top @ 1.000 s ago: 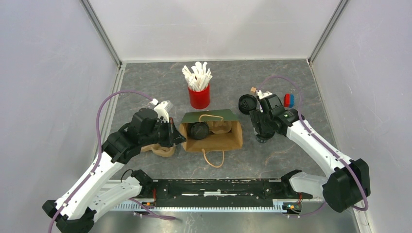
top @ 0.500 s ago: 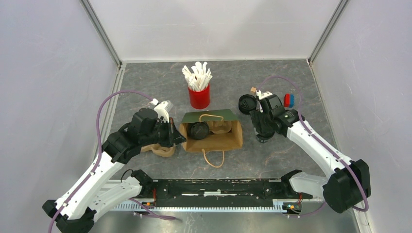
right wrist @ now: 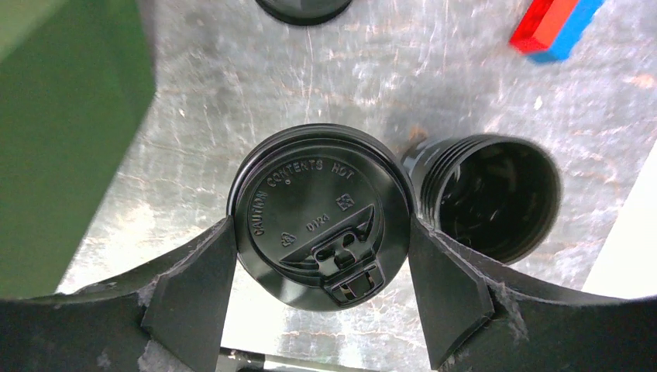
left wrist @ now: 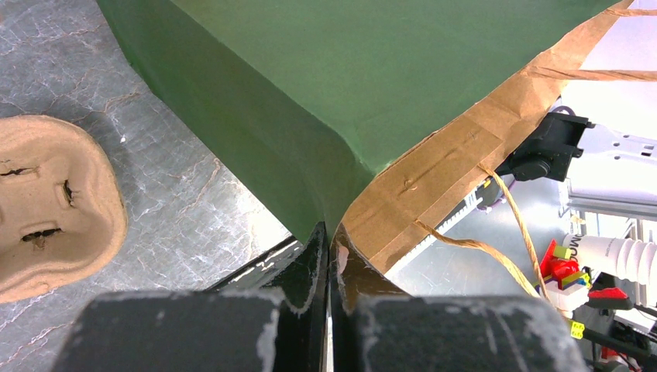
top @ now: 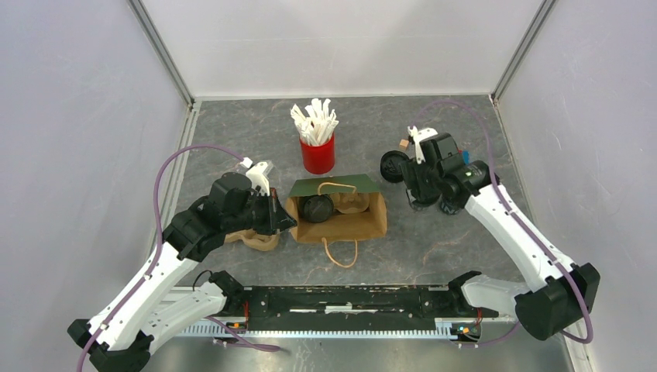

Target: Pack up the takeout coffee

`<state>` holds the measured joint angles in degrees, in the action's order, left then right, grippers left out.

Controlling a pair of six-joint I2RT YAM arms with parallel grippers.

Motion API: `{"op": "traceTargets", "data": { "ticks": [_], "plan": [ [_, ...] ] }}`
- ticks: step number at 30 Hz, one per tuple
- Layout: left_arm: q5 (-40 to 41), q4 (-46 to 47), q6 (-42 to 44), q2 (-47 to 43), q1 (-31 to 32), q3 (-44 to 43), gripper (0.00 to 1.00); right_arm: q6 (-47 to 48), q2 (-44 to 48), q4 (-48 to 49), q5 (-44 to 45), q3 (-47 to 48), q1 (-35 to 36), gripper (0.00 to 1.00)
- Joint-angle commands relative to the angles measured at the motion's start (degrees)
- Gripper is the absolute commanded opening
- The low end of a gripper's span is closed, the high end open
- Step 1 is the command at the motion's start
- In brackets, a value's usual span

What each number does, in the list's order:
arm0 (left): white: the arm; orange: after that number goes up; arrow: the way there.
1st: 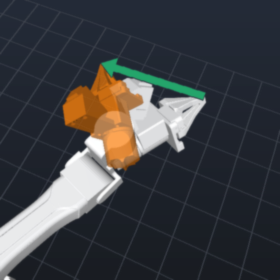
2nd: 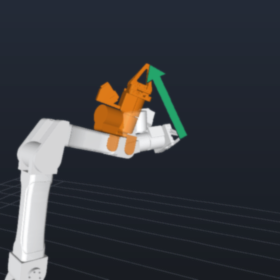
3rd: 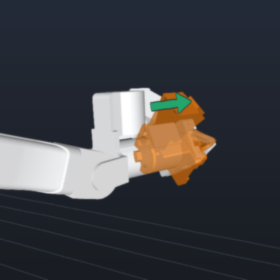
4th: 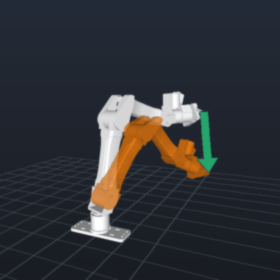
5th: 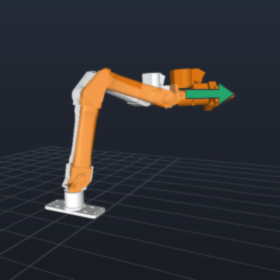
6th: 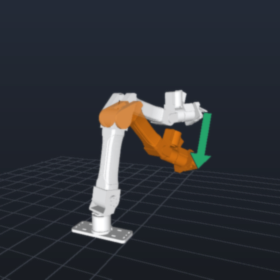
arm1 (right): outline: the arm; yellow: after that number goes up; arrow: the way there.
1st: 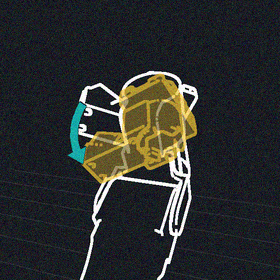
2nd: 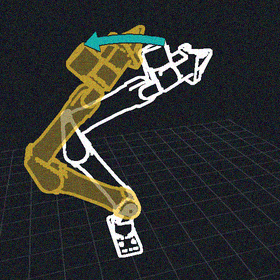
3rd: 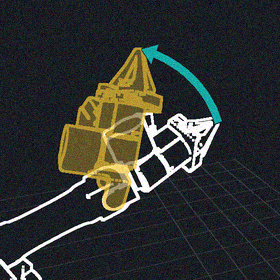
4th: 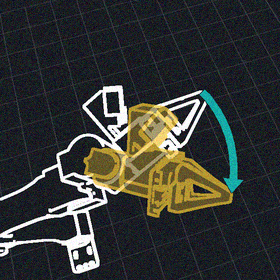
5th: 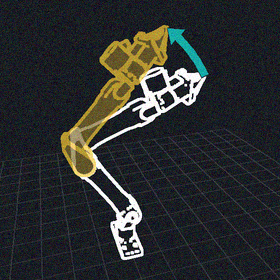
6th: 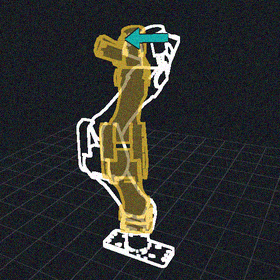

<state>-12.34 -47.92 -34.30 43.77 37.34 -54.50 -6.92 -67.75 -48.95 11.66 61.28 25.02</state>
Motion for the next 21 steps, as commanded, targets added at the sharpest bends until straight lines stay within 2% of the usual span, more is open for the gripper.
{"op": "traceTargets", "data": {
  "ticks": [1,7,12,16,21],
  "plan": [
    [-0.54,0.99,-2.04,-0.35,0.01,-0.96,0.02,4.63,2.42,-3.83,-2.62,8.73,0.07,0.78],
    [-0.58,1.29,-2.44,-0.22,0.01,-1.22,0.02,8.53,5.01,-7.26,-8.69,20.52,0.87,0.77],
    [-0.96,1.64,-2.44,0.14,0.01,-1.31,0.02,9.33,6.28,-7.99,-20.73,27.52,1.68,0.77],
    [-0.93,1.69,-2.43,0.13,0.01,-1.74,0.02,7.22,8.68,-4.88,-30.91,28.73,2.45,0.78],
    [-0.95,1.69,-2.32,-0.19,0.03,-1.83,0.02,3.53,12.28,-0.65,-37.43,27.38,2.78,0.79]
  ]
}}
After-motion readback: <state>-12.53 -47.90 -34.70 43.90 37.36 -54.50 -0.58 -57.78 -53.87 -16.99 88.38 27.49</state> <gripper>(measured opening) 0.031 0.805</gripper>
